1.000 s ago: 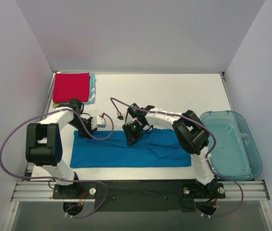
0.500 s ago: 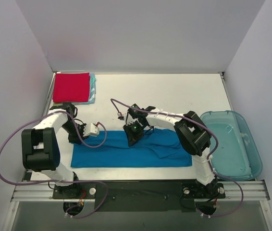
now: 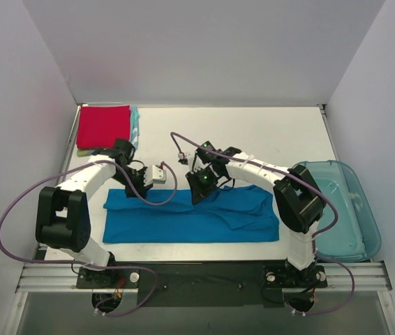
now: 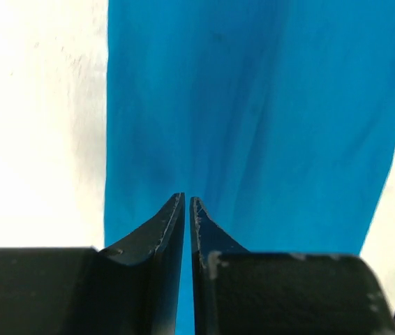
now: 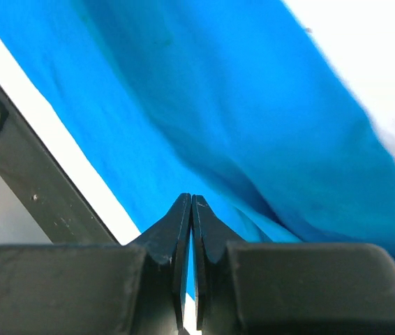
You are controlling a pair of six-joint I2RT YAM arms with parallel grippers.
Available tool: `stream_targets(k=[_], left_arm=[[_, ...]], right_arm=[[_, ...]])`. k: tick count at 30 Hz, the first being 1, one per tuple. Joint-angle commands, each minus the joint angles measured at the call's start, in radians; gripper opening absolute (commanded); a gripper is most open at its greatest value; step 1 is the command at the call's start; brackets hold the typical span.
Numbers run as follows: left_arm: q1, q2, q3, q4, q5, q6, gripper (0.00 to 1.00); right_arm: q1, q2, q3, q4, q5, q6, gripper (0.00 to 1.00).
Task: Fold and stack the t-shirts
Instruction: Fold the other side of the tshirt into a rectangle
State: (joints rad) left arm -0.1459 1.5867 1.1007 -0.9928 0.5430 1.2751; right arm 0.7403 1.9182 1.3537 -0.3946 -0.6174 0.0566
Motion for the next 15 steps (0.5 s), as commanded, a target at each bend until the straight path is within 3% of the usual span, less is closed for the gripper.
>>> stream_targets(k=[1, 5, 11, 15], left_arm=[[-0.127, -0.011, -0.096, 0.340, -0.084, -0.296, 0.17], [-0.164, 0.012, -0.133, 0.387, -0.106, -0.255, 0.16], [-0.167, -0.039, -0.222, 0.189, -0.092, -0.065, 0.15], [-0.167, -0.039, -0.292, 0.287, -0.168, -0.078, 0.15]], right_arm=[[-0.093, -0.085, -0.036, -0.009, 0.091, 0.073, 0.00], [-0.110, -0.035, -0.062, 0.008, 0.160, 0.123, 0.00], [-0.075, -0.050, -0.189, 0.045, 0.160, 0.155, 0.00], [-0.078, -0.039, -0.245, 0.057, 0.168, 0.193, 0.00]])
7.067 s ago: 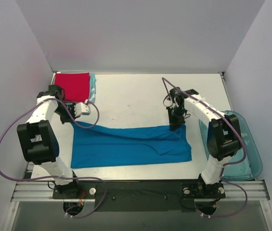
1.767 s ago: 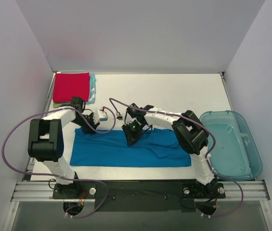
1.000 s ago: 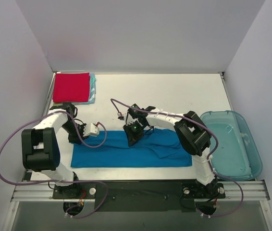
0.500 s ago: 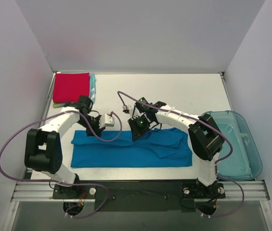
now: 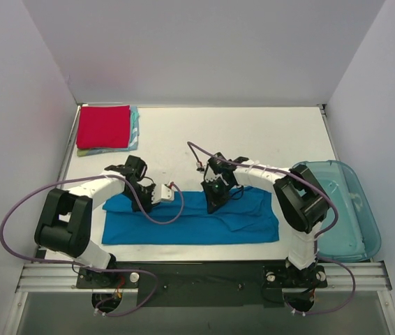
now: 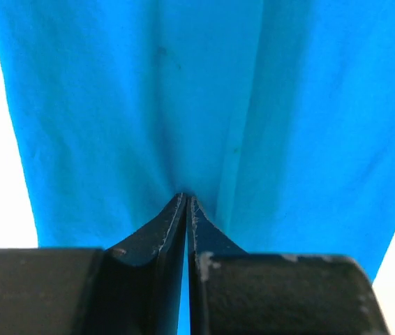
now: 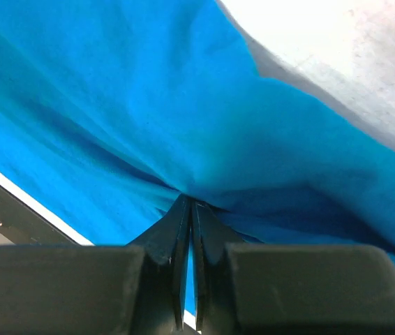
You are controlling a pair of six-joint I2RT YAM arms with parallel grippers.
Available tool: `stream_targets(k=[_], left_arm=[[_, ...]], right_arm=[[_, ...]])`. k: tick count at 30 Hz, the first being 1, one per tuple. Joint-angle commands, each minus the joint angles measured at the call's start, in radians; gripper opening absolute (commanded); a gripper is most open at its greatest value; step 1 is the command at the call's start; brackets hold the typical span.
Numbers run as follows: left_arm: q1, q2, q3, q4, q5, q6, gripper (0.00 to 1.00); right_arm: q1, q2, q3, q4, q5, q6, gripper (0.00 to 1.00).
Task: Fold and stack the t-shirts
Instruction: Fold the other side of the tshirt into a rectangle
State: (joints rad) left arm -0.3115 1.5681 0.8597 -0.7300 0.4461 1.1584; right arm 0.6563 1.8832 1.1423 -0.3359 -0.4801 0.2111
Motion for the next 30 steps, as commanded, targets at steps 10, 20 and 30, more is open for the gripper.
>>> stream_targets(k=[10, 20, 30], left_arm=[[-0.001, -0.023, 0.134, -0.112, -0.029, 0.107, 0.33], [-0.245, 0.018, 0.394, 0.019, 0.171, -0.328, 0.41], [-0.408, 0.285, 0.542, 0.359, -0.044, -0.694, 0.43]], right_arm=[[-0.024, -0.238, 0.004, -0.103, 0.152, 0.105, 0.10], [-0.217, -0.628, -0.335, -0.236, 0.370, 0.367, 0.39], [-0.414, -0.699, -0.345, -0.232, 0.365, 0.346, 0.33]])
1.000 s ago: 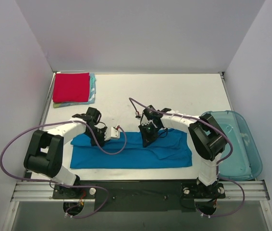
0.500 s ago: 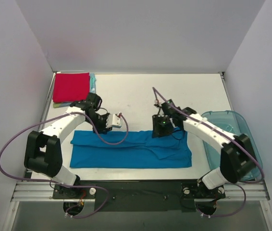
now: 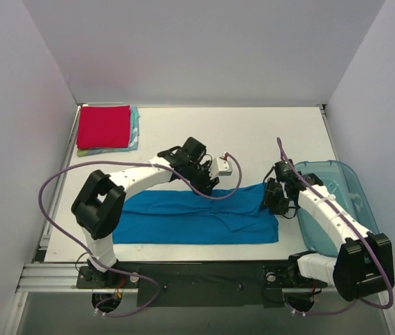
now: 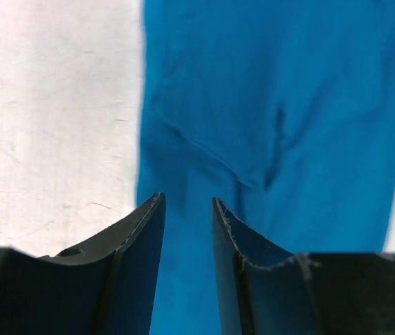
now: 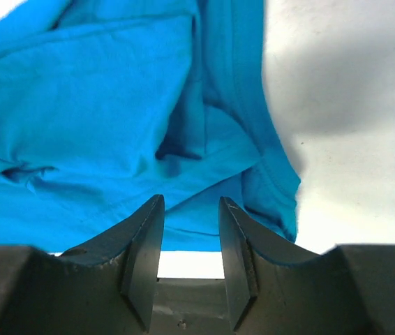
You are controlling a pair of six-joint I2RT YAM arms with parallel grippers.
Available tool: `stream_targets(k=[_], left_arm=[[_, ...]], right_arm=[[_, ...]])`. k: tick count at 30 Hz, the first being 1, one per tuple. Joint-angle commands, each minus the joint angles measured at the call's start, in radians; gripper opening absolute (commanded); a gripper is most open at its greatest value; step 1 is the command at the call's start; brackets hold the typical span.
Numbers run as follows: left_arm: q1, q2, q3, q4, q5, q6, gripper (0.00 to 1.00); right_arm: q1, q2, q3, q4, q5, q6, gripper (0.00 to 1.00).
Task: Fold and stack the t-shirts
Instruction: Fold the other side of the tshirt into a rectangle
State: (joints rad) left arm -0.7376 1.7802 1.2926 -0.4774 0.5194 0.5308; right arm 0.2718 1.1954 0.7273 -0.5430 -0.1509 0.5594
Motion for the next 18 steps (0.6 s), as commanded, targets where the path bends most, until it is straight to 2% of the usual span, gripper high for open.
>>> stream_targets(k=[1, 4, 6, 8, 11, 18], left_arm=[[0.027, 0.079, 0.111, 0.103, -0.131, -0.046, 0.43], [0.064, 0.079, 0.074, 0.123, -0.141, 0.035, 0.45], [0.073, 0.082, 0.053, 0.076, -0.102, 0.146, 0.48], [0.072, 0.087, 0.028, 0.049, -0.095, 0.188, 0.50], [0.075, 0.096, -0.009, 0.123, -0.102, 0.153, 0.52], [0.098, 0.146, 0.004, 0.132, -0.121, 0.107, 0.52]], right_arm=[[-0.031, 0.013, 0.122, -0.026, 0.054, -0.010, 0.33], [-0.049, 0.125, 0.220, -0.020, 0.093, -0.047, 0.33], [-0.065, 0.209, 0.276, -0.025, 0.112, -0.059, 0.32], [-0.072, 0.283, 0.311, -0.023, 0.117, -0.073, 0.32], [-0.080, 0.372, 0.369, -0.032, 0.131, -0.116, 0.34], [-0.095, 0.545, 0.442, -0.025, 0.110, -0.164, 0.35]])
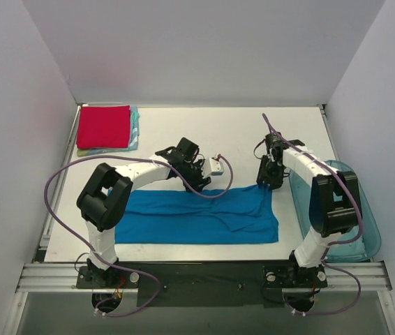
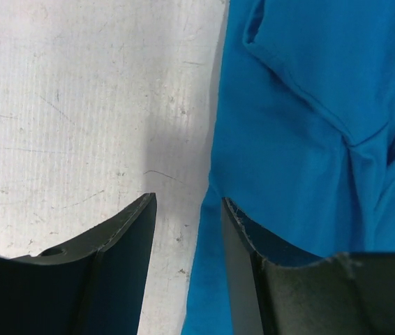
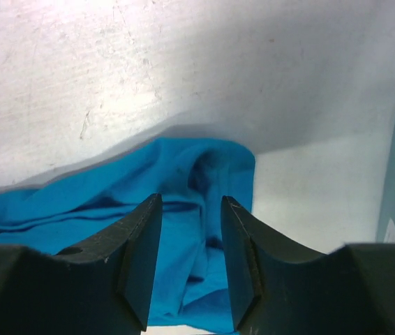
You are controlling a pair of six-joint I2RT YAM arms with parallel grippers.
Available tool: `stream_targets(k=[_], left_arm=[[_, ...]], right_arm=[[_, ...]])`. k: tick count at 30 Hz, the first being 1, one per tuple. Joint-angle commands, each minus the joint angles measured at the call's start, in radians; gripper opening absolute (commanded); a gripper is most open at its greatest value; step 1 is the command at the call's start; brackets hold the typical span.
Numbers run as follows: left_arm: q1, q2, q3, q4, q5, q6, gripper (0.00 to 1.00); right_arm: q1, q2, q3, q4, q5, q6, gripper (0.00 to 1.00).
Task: Fold and stack the t-shirts
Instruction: Fold the other side of the tshirt into a rectangle, then rotate the tshirt 85 degrees
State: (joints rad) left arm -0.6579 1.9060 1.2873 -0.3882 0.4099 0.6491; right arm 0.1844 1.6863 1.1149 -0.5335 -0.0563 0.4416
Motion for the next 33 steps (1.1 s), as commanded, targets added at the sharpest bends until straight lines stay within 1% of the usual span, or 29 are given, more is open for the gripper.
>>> stream_targets(k=[1, 2, 3, 4, 5, 6, 8, 9, 10, 11, 12, 13, 14, 21, 22, 23, 24, 25, 26, 27, 29, 31, 32, 33], left_arm=[[0.018, 0.025, 0.012, 0.040, -0.008, -0.016, 0.52], [0.021, 0.025, 0.012, 0.049, -0.013, -0.022, 0.51], [0.021, 0.027, 0.012, 0.051, -0.019, -0.026, 0.51], [0.020, 0.031, 0.014, 0.048, -0.022, -0.025, 0.50], [0.020, 0.034, 0.017, 0.035, -0.029, -0.010, 0.49], [0.015, 0.037, 0.015, 0.019, -0.042, -0.006, 0.45], [0.014, 0.042, 0.012, -0.020, -0.040, -0.008, 0.38], [0.012, 0.039, 0.014, -0.035, -0.048, 0.001, 0.30], [0.011, 0.039, 0.009, -0.043, -0.057, 0.001, 0.26], [0.012, 0.038, 0.009, -0.038, -0.063, -0.014, 0.17], [0.015, 0.038, 0.010, -0.035, -0.071, -0.019, 0.13], [0.015, 0.042, 0.013, -0.038, -0.072, -0.023, 0.05], [0.017, 0.044, 0.015, -0.047, -0.078, -0.025, 0.00], [0.018, 0.077, 0.003, -0.017, -0.224, -0.089, 0.00], [0.023, 0.083, 0.004, -0.014, -0.244, -0.103, 0.00], [0.027, 0.084, 0.009, -0.011, -0.247, -0.111, 0.00], [0.029, 0.084, 0.012, -0.014, -0.244, -0.115, 0.00], [0.030, 0.079, 0.018, -0.014, -0.223, -0.115, 0.00], [0.030, 0.070, 0.021, -0.014, -0.206, -0.105, 0.00], [0.029, 0.064, 0.032, -0.017, -0.182, -0.100, 0.00], [0.026, 0.062, 0.067, -0.038, -0.168, -0.103, 0.00], [0.026, 0.064, 0.102, -0.049, -0.157, -0.121, 0.00], [0.024, 0.062, 0.124, -0.054, -0.155, -0.127, 0.00], [0.026, 0.059, 0.135, -0.066, -0.152, -0.128, 0.00]], right_arm=[[-0.010, 0.068, 0.056, -0.022, 0.009, -0.046, 0.33], [-0.013, 0.094, 0.054, -0.016, 0.009, -0.044, 0.29], [-0.017, 0.104, 0.054, -0.004, 0.001, -0.047, 0.16], [-0.023, 0.122, 0.057, 0.003, -0.007, -0.053, 0.11], [-0.028, 0.136, 0.062, 0.003, -0.008, -0.055, 0.02], [-0.036, 0.138, 0.062, 0.003, -0.010, -0.060, 0.00], [-0.049, 0.127, 0.051, 0.004, -0.010, -0.066, 0.00], [-0.054, 0.110, 0.048, 0.006, -0.013, -0.069, 0.00], [-0.062, 0.104, 0.040, 0.010, -0.011, -0.079, 0.00], [-0.065, 0.095, 0.037, 0.012, -0.011, -0.083, 0.00], [-0.072, 0.092, 0.037, 0.013, -0.013, -0.092, 0.00], [-0.077, 0.098, 0.042, 0.013, -0.019, -0.096, 0.00], [-0.083, 0.102, 0.045, 0.010, -0.019, -0.101, 0.00], [-0.094, 0.118, 0.059, -0.002, -0.004, -0.106, 0.00], [-0.092, 0.118, 0.065, -0.017, 0.009, -0.106, 0.03], [-0.088, 0.113, 0.080, -0.038, 0.038, -0.106, 0.12], [-0.082, 0.102, 0.089, -0.052, 0.094, -0.104, 0.28], [-0.065, 0.089, 0.112, -0.080, 0.116, -0.109, 0.33], [-0.051, 0.069, 0.121, -0.089, 0.153, -0.115, 0.34], [-0.028, 0.050, 0.135, -0.097, 0.162, -0.121, 0.35], [0.004, 0.017, 0.155, -0.103, 0.164, -0.113, 0.31], [0.029, -0.010, 0.171, -0.099, 0.171, -0.097, 0.21], [0.041, -0.020, 0.174, -0.097, 0.173, -0.089, 0.18], [0.044, -0.020, 0.174, -0.088, 0.168, -0.080, 0.12]])
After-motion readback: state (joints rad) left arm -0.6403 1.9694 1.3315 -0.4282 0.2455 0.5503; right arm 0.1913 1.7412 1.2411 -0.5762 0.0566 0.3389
